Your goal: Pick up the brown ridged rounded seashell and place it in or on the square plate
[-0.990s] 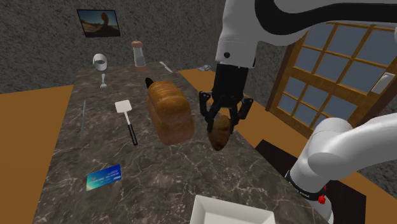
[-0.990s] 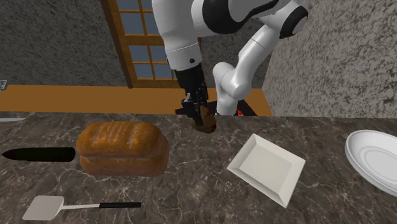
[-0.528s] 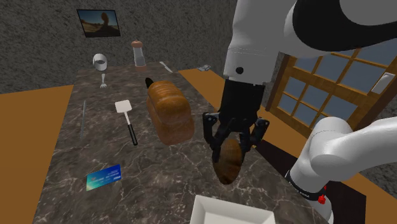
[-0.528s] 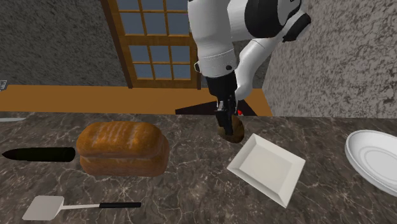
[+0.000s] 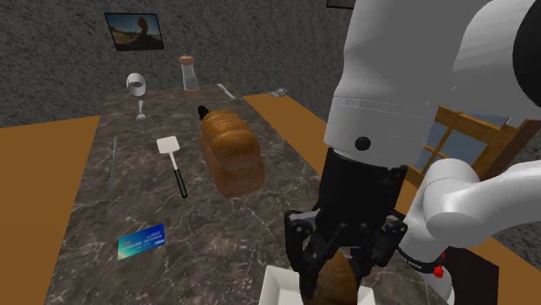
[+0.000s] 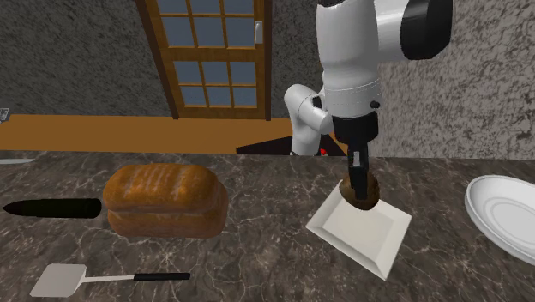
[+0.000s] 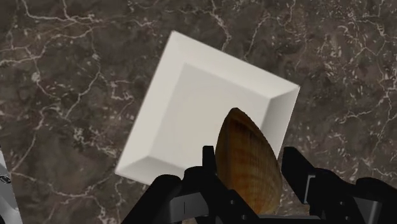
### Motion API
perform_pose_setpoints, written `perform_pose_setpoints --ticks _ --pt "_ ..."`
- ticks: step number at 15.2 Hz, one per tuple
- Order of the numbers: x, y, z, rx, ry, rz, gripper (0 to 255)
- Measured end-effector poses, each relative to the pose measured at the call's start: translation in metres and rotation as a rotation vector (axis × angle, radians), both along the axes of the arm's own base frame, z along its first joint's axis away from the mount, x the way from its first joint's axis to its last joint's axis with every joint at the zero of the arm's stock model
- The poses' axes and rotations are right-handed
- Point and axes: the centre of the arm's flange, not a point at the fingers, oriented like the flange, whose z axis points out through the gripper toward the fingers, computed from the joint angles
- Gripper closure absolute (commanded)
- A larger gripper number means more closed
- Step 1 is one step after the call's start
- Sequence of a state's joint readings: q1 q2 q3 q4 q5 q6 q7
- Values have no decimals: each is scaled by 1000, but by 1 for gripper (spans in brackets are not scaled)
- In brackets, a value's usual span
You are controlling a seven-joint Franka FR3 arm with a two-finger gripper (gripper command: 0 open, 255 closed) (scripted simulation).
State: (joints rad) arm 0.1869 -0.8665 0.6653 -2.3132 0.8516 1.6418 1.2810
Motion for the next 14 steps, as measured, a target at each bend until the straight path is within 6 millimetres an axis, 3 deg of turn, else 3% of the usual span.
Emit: perform_pose_setpoints --ticks 3,14 --pt "-23 19 -5 0 0 0 255" --pt "-25 22 -62 0 1 -1 255"
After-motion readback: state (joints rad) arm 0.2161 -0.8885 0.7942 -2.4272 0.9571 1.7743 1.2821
